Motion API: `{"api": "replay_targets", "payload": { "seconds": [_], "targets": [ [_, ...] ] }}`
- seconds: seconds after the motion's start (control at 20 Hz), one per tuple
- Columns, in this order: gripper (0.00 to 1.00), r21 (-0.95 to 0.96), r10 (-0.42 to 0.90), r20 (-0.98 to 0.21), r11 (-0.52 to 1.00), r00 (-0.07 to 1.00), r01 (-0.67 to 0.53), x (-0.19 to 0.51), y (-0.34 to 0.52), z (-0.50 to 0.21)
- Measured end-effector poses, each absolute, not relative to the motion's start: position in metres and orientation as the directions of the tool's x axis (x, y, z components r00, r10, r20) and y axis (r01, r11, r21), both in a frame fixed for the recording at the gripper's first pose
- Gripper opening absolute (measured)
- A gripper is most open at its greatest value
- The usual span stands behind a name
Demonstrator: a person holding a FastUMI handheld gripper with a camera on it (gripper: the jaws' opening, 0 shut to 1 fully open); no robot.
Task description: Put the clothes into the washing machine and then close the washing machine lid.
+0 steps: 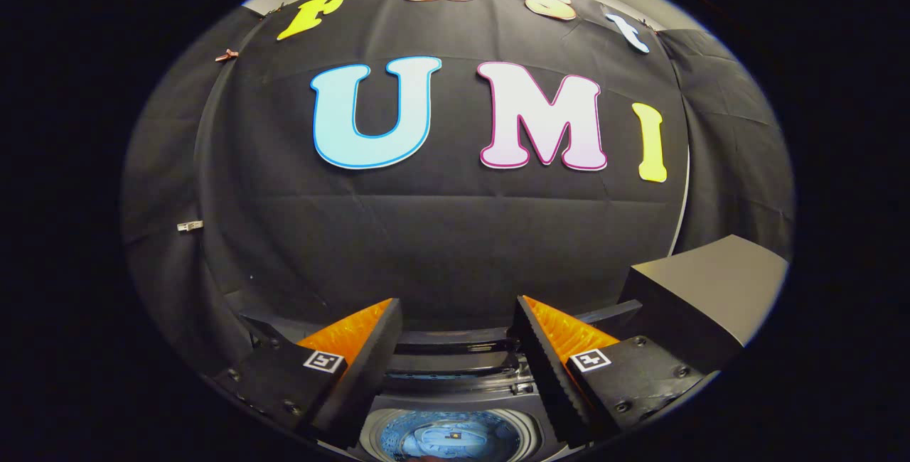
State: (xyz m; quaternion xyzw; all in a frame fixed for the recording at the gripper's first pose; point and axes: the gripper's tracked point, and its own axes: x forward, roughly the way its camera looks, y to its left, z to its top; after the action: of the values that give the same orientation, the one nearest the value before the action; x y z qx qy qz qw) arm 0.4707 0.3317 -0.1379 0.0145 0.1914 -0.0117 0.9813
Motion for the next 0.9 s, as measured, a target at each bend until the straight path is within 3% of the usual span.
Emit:
{"api": "replay_targets", "payload": {
  "seconds": [0.7,0.9],
  "targets": [
    [0.99,0.019,-0.005,-0.456,1.0,0.89,0.015,0.418,0.33,-0.148],
    [0.99,-0.003,-0.029,-0.589,0.999,0.808,0.034,0.387,0.324,-0.187]
  ]
}}
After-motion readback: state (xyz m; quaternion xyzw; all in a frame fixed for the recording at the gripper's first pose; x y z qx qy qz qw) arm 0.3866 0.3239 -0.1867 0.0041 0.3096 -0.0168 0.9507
